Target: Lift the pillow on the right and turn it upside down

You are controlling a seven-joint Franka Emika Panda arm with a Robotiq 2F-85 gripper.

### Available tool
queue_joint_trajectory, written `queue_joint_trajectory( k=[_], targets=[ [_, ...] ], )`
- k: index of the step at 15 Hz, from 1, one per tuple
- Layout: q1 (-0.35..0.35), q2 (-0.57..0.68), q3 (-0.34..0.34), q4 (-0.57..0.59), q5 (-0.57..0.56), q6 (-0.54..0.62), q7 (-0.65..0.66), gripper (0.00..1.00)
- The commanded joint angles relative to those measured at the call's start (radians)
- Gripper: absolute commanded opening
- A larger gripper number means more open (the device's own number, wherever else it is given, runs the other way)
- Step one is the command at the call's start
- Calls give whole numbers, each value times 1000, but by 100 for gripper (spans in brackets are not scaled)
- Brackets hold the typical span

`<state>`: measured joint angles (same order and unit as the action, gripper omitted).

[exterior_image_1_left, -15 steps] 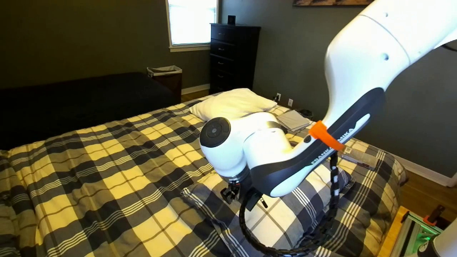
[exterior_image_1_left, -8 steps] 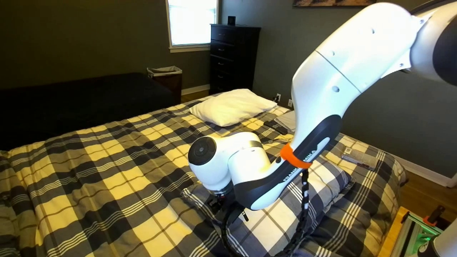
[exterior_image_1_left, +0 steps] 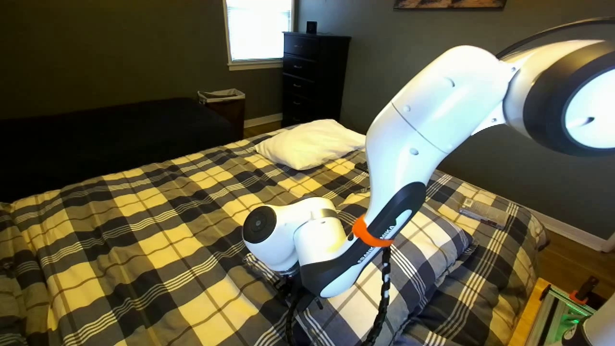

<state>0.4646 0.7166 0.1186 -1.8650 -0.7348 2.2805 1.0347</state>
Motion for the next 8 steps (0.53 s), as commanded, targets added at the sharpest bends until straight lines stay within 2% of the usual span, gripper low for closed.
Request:
queue_joint_trajectory(
  k=[1,3,4,5,8],
  targets=[
    [22,86,-16,80,46,-48,-30,100],
    [24,120,-18,109,72,-90,-51,100],
    [29,135,-23,127,82,-123,-58,93],
    [30,147,-24,139,92,-140,-66,74],
    [28,158,-23,169,127,-190,-101,50]
  ],
)
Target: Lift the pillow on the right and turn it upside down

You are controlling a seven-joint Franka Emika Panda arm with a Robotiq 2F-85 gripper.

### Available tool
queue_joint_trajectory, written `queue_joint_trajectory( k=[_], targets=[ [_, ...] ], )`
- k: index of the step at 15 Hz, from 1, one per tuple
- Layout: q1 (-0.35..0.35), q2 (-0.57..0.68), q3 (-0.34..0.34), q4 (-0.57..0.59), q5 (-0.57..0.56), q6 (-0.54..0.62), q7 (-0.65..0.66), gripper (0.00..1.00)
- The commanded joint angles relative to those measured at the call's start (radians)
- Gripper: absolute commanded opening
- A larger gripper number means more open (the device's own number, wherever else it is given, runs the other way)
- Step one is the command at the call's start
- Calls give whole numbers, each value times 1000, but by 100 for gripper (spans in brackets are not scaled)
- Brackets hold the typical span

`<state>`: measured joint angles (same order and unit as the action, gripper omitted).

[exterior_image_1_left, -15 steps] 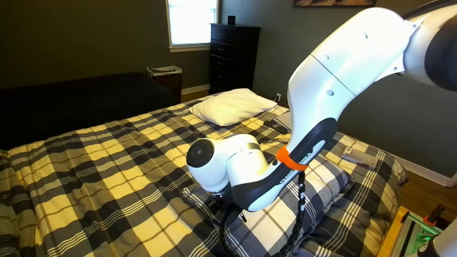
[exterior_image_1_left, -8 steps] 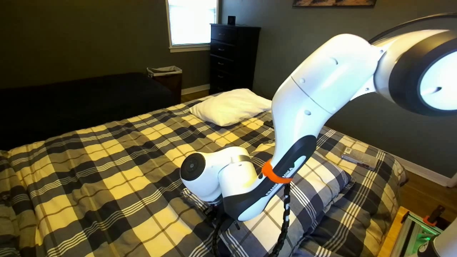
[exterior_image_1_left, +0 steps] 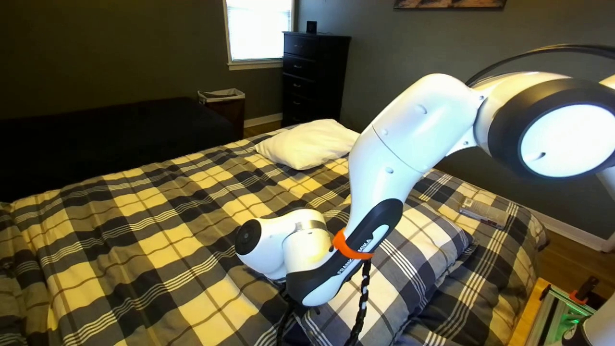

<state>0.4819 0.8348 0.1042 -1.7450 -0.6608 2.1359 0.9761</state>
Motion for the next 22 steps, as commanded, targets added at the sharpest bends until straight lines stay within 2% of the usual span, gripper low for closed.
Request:
queue_joint_trajectory(
  k=[1,7,15,22],
  targets=[
    [8,33,-7,54,67,-57,-56,44],
    [-20,-53,21,12,193,-23,-167,1],
    [-53,-282,71,-61,401,-51,-374,1],
    [-71,-508,108,-65,602,-83,-419,1]
  ],
)
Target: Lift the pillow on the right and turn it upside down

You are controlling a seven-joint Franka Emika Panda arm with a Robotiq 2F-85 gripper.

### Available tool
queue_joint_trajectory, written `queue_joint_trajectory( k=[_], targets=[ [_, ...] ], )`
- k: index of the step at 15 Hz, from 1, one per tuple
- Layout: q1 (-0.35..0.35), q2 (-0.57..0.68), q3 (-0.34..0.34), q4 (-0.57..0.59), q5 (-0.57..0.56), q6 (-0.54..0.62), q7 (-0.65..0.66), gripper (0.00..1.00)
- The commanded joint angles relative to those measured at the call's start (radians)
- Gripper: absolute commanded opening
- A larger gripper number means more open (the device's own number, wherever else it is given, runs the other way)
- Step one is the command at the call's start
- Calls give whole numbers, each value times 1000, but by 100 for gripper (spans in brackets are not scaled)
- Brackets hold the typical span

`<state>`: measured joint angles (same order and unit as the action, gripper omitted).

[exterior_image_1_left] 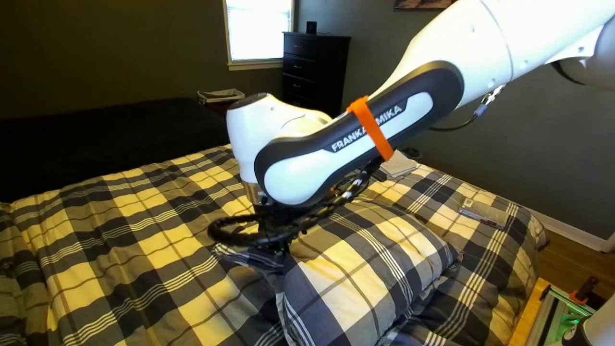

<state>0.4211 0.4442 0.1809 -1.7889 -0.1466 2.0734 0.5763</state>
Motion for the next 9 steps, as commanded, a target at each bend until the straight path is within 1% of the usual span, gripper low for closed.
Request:
queue_joint_trajectory(
  k=[1,5,6,9],
  targets=[
    [-12,-144,36,-14,106,-18,-20,1],
    [-28,-257,70,-6,205,-12,-82,1],
    [-35,-286,80,-5,234,-16,-119,1],
    [-53,-370,90,-23,307,-3,-165,1]
  ],
)
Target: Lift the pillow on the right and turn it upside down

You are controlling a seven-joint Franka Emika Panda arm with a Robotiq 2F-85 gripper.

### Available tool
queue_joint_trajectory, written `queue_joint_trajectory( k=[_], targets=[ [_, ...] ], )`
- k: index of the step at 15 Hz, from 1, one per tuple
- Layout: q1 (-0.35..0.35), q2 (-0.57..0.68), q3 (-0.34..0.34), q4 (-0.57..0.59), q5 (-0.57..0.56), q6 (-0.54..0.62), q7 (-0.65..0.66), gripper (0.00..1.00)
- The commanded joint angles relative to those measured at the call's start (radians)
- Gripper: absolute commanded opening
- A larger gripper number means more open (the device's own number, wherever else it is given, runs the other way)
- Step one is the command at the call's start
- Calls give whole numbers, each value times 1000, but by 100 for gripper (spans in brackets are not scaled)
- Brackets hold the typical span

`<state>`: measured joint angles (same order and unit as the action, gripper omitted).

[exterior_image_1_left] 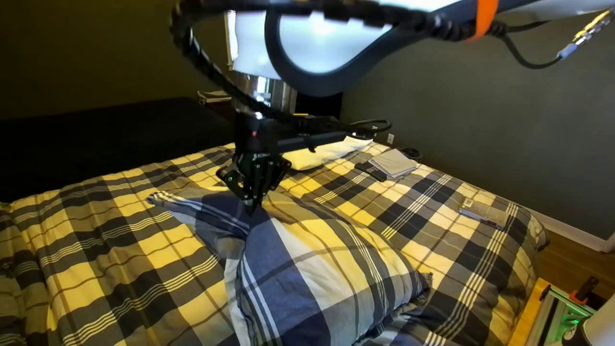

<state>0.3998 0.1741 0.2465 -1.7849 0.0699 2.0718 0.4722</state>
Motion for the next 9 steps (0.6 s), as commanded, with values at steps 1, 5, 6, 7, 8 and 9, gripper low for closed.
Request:
queue_joint_trajectory(
  k=[1,5,6,7,8,9],
  targets=[
    [-35,-121,19,-24,73,-35,-45,1],
    [-54,-112,20,-10,32,-62,-24,5],
    [-65,-127,19,-18,36,-72,-32,5],
    [-72,-136,19,-26,38,-74,-40,5],
    [-74,-140,18,-31,40,-74,-42,5],
    [-74,-140,19,-32,40,-74,-43,5]
  ],
)
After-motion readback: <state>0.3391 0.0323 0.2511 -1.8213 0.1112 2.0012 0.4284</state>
